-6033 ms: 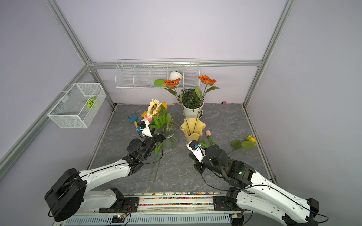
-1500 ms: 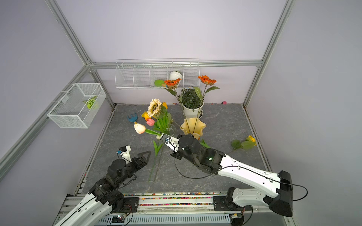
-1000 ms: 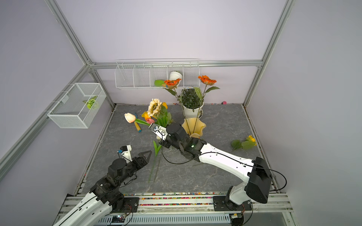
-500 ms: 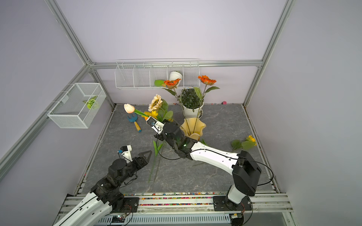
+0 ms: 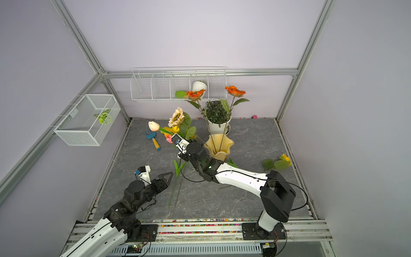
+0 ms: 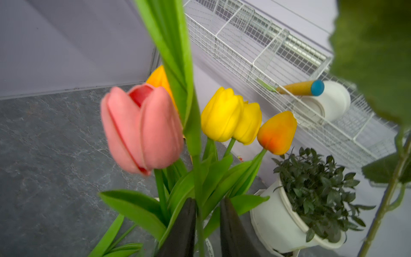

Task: Arrange the flowers in different vases according to their variety
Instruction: Insert the flower into the vase, then pick up the flower at the center of the board.

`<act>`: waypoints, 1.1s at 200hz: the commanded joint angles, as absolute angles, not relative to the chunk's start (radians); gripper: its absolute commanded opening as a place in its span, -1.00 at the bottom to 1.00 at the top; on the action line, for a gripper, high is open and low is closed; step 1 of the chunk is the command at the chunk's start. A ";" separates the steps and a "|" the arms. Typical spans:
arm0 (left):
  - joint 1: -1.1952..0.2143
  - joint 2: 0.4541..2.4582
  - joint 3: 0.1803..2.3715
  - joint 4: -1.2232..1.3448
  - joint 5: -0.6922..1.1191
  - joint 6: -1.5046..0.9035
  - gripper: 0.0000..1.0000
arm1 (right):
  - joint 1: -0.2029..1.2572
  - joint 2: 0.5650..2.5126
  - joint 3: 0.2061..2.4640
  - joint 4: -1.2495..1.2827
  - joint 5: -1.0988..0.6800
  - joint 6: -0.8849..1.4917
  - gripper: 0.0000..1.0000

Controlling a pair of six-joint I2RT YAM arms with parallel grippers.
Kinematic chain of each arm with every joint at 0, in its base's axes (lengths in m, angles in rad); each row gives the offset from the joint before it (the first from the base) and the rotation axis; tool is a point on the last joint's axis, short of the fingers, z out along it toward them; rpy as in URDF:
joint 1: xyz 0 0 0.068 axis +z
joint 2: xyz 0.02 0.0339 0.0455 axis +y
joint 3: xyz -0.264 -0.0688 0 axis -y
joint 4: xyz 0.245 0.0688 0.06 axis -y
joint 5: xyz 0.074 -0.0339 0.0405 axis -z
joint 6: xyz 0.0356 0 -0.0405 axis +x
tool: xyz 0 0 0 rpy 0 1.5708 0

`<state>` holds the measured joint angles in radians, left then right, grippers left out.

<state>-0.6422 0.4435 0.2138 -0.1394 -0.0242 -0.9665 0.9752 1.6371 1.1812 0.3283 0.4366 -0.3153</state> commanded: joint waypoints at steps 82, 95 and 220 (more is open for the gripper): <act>-0.638 0.450 0.223 -0.171 0.001 -0.961 0.99 | 0.971 1.516 1.125 0.282 0.450 -0.249 0.08; -0.638 0.458 0.232 -0.199 0.011 -0.966 0.99 | 0.972 1.489 1.116 0.242 0.433 -0.241 0.17; -0.638 0.904 0.382 -0.317 0.118 -0.818 0.58 | 1.065 1.109 0.953 -0.216 0.460 -0.112 0.05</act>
<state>-0.6415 0.8043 0.2863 -0.2825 0.1398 -0.9081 1.0603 1.1797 0.9897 -0.0738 0.4187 -0.1967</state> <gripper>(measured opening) 0.801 0.538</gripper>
